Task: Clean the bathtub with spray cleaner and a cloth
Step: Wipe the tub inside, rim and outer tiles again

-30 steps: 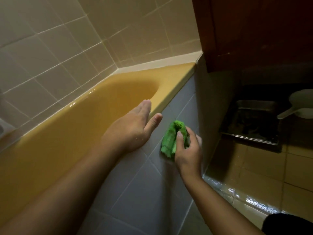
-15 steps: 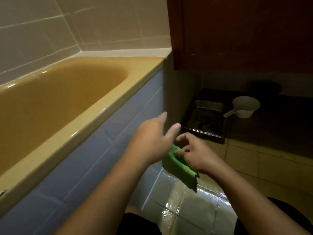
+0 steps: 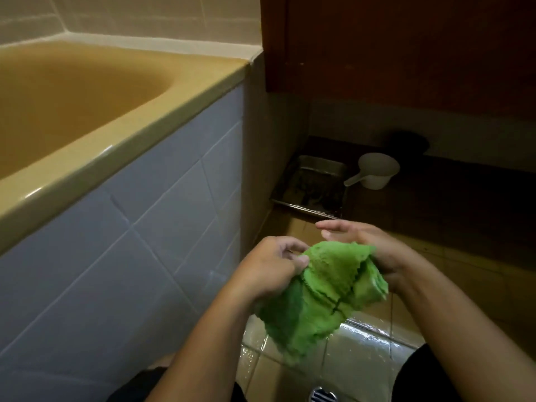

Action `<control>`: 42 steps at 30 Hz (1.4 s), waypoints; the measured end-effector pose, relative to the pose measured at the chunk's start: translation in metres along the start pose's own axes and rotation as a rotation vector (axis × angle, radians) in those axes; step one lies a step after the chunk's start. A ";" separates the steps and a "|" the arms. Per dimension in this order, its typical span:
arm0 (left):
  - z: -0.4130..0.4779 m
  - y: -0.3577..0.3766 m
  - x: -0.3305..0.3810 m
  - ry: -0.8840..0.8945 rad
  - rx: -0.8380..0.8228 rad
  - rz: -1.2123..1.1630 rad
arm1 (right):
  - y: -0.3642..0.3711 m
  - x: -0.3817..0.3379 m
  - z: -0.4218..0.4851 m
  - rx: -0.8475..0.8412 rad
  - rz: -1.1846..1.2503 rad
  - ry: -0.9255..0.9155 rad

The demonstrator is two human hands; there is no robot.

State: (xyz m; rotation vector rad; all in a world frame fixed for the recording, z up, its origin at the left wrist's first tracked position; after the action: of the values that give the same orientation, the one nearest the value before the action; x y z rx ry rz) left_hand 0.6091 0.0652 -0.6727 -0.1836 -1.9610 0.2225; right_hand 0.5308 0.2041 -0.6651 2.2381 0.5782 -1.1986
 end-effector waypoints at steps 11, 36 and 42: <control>0.000 -0.049 -0.023 0.153 0.531 -0.601 | 0.032 0.033 0.020 -0.080 0.058 0.023; -0.014 -0.052 0.004 0.313 0.433 0.087 | 0.025 0.006 0.041 0.350 0.032 -0.339; -0.015 -0.057 0.001 0.210 0.441 0.454 | 0.044 -0.001 0.042 0.134 -0.277 -0.407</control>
State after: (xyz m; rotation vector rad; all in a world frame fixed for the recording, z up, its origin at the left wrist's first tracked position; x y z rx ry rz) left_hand 0.6209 0.0106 -0.6526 -0.3453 -1.5959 0.8856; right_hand 0.5297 0.1437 -0.6732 1.9754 0.6706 -1.8239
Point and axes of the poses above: each hand's wrist, its own z-axis towards the middle knuckle, its own y-axis out of the palm, x = y × z, the point moved 8 cm from there along z, towards the middle knuckle, and after that the axes turned 6 degrees about -x, right-handed, at the moved point
